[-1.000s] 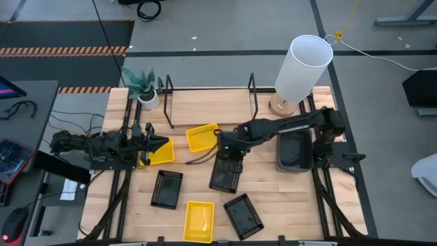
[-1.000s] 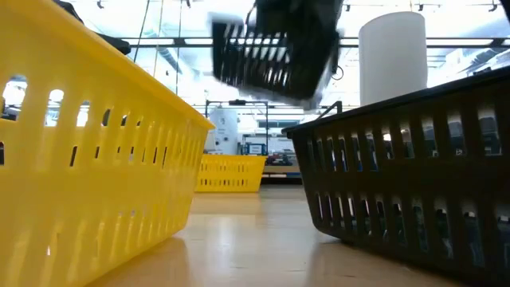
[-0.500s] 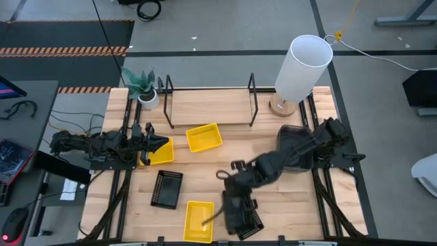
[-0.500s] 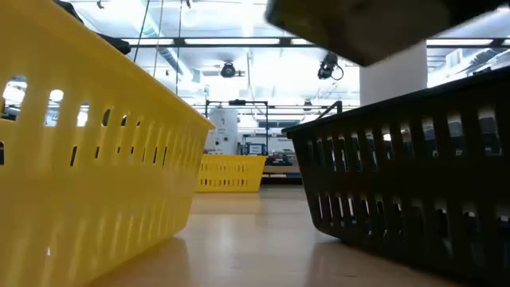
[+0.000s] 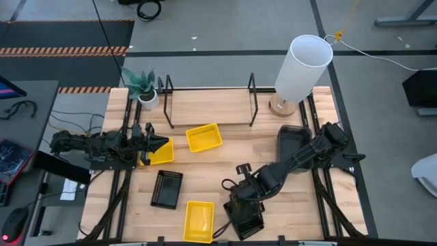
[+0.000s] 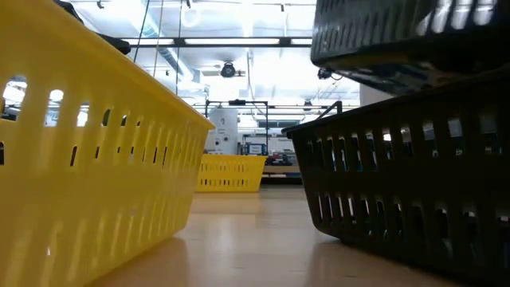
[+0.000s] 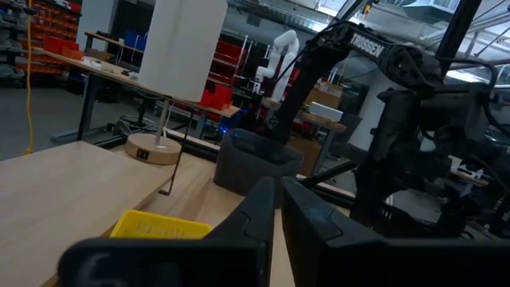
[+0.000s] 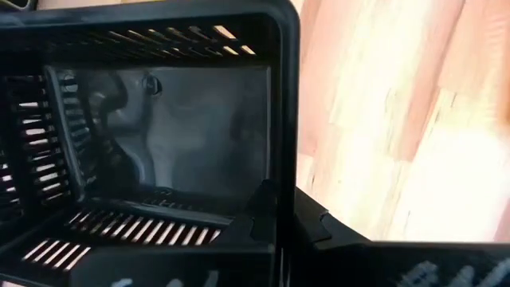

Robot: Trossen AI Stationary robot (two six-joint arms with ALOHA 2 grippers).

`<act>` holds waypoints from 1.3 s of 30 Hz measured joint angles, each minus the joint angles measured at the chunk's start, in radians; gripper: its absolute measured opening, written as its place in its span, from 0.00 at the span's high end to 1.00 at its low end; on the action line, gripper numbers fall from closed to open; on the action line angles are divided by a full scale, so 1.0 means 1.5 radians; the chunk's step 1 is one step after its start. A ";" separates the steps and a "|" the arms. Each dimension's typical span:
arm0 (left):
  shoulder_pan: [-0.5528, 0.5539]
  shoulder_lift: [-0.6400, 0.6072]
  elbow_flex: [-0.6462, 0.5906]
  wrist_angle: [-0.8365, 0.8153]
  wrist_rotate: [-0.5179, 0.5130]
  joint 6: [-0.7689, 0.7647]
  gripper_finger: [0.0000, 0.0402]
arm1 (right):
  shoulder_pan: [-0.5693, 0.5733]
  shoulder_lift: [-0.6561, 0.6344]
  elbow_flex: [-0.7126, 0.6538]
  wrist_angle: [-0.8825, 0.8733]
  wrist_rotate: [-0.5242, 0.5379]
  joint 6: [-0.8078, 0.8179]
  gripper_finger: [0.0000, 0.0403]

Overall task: Stack baskets on shelf by color
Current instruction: Stack the top right black bin on the bottom black bin

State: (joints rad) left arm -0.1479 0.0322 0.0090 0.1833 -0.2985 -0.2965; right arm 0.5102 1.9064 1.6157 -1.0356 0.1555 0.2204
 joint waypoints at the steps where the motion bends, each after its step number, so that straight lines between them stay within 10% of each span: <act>1: 0.000 0.000 0.000 0.000 0.000 0.000 0.93 | 0.000 0.003 0.000 0.005 0.000 -0.008 0.99; 21: 0.000 0.000 0.000 0.001 0.000 0.000 0.93 | 0.019 0.050 0.000 0.024 -0.050 -0.072 0.96; 39: 0.000 0.000 0.000 0.000 0.000 0.000 0.93 | 0.016 0.059 0.000 0.060 -0.043 -0.056 0.57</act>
State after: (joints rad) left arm -0.1480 0.0322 0.0092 0.1829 -0.2983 -0.2962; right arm 0.5344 1.9953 1.6157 -0.9457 0.0906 0.1368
